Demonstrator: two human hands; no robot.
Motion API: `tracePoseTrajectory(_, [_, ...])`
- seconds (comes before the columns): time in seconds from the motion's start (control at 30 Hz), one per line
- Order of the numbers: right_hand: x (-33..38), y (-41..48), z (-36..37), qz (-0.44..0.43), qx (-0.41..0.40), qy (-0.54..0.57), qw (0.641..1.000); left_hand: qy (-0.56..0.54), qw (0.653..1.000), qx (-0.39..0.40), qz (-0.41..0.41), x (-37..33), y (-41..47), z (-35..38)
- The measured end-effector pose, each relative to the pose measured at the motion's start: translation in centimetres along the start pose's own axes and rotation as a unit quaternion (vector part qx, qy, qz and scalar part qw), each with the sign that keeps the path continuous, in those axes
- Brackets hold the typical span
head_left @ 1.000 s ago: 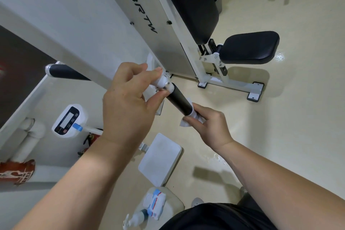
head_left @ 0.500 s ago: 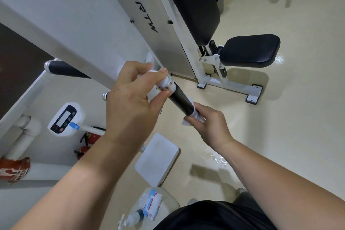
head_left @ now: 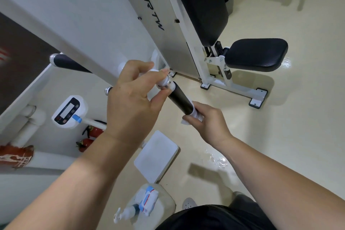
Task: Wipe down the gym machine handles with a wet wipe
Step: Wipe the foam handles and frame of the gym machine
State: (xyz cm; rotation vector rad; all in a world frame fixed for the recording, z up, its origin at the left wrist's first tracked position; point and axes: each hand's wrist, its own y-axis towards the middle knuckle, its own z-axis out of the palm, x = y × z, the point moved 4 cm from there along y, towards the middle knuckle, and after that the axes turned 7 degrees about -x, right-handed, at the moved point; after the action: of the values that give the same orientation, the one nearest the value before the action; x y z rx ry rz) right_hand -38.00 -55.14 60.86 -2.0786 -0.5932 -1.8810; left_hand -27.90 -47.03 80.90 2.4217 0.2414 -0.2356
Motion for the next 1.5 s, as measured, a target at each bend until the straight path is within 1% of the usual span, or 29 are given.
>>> tracePoseTrajectory(0.1, [4.0,1.0,-0.5,-0.057,0.026,0.033,0.997,-0.005,1.000,-0.009,-0.002,0.0,-0.1,0.0])
tracePoseTrajectory(0.17, [7.4,1.5,-0.9,-0.111,0.014,0.079,0.991,-0.010,1.000,-0.021,-0.006,-0.2,-0.3,0.1])
tracePoseTrajectory(0.23, [8.5,1.2,-0.9,-0.129,0.004,0.106,0.986,-0.017,0.999,-0.026,-0.009,-0.4,-0.5,0.3])
tracePoseTrajectory(0.3, [6.5,0.5,-0.6,-0.095,-0.001,0.096,0.991,-0.019,1.000,-0.021,-0.007,-0.5,-0.5,0.3])
tracePoseTrajectory(0.4, [1.3,-0.6,-0.4,-0.002,0.009,0.010,1.000,-0.029,0.999,-0.021,-0.013,-0.3,-0.6,0.2])
tracePoseTrajectory(0.43, [0.4,-0.8,-0.4,0.013,0.013,-0.017,1.000,-0.030,0.999,-0.023,-0.015,-0.1,-0.6,0.1])
tracePoseTrajectory(0.47, [0.3,-0.9,-0.3,0.018,0.015,-0.028,0.999,-0.028,0.999,-0.024,-0.016,0.0,-0.6,0.1])
tracePoseTrajectory(0.53, [1.9,-0.5,0.1,0.000,0.005,-0.028,1.000,-0.018,0.999,-0.027,-0.009,0.1,-0.7,0.1])
tracePoseTrajectory(0.67, [8.0,0.2,0.4,-0.094,-0.056,0.060,0.992,-0.036,0.999,-0.032,0.007,0.3,-0.9,0.4])
tracePoseTrajectory(0.7, [8.6,0.1,0.4,-0.101,-0.066,0.082,0.989,-0.048,0.998,-0.032,0.010,0.4,-1.0,0.5])
tracePoseTrajectory(0.77, [7.9,-0.2,0.4,-0.078,-0.071,0.098,0.990,-0.067,0.997,-0.032,0.016,0.7,-1.2,0.6])
tracePoseTrajectory(0.87, [4.4,-1.3,0.8,0.007,-0.054,0.029,0.998,-0.085,0.995,-0.042,0.026,1.5,-1.2,0.6])
tracePoseTrajectory(0.93, [3.3,-1.9,1.1,0.044,-0.067,-0.010,0.997,-0.106,0.993,-0.048,0.036,1.9,-1.2,0.7])
tracePoseTrajectory(1.0, [4.0,-2.0,1.4,0.039,-0.107,-0.030,0.993,-0.125,0.990,-0.049,0.041,2.2,-1.2,0.8])
tracePoseTrajectory(1.03, [5.3,-2.0,1.6,0.021,-0.128,-0.033,0.991,-0.135,0.989,-0.046,0.041,2.3,-1.2,0.8])
tracePoseTrajectory(1.13, [9.6,-1.7,2.1,-0.048,-0.192,0.032,0.980,-0.167,0.984,-0.029,0.053,2.9,-1.1,0.6])
tracePoseTrajectory(1.2, [10.4,-1.7,2.3,-0.067,-0.229,0.029,0.971,-0.186,0.980,0.003,0.064,3.3,-1.1,0.1])
tracePoseTrajectory(1.27, [9.0,-2.2,2.7,-0.036,-0.257,-0.007,0.966,-0.203,0.975,0.057,0.067,3.8,-1.1,-0.5])
tracePoseTrajectory(1.33, [6.3,-2.8,3.0,0.039,-0.276,-0.028,0.960,-0.202,0.970,0.112,0.071,4.0,-1.2,-1.1])
tracePoseTrajectory(1.4, [4.7,-3.4,3.3,0.097,-0.284,-0.045,0.953,-0.198,0.966,0.146,0.077,4.2,-1.4,-1.4])
tracePoseTrajectory(1.43, [4.5,-3.5,3.4,0.111,-0.288,-0.052,0.950,-0.203,0.964,0.155,0.077,4.3,-1.4,-1.5])
tracePoseTrajectory(1.5, [5.8,-3.2,3.4,0.106,-0.301,-0.062,0.946,-0.220,0.958,0.162,0.085,4.5,-1.5,-1.5])
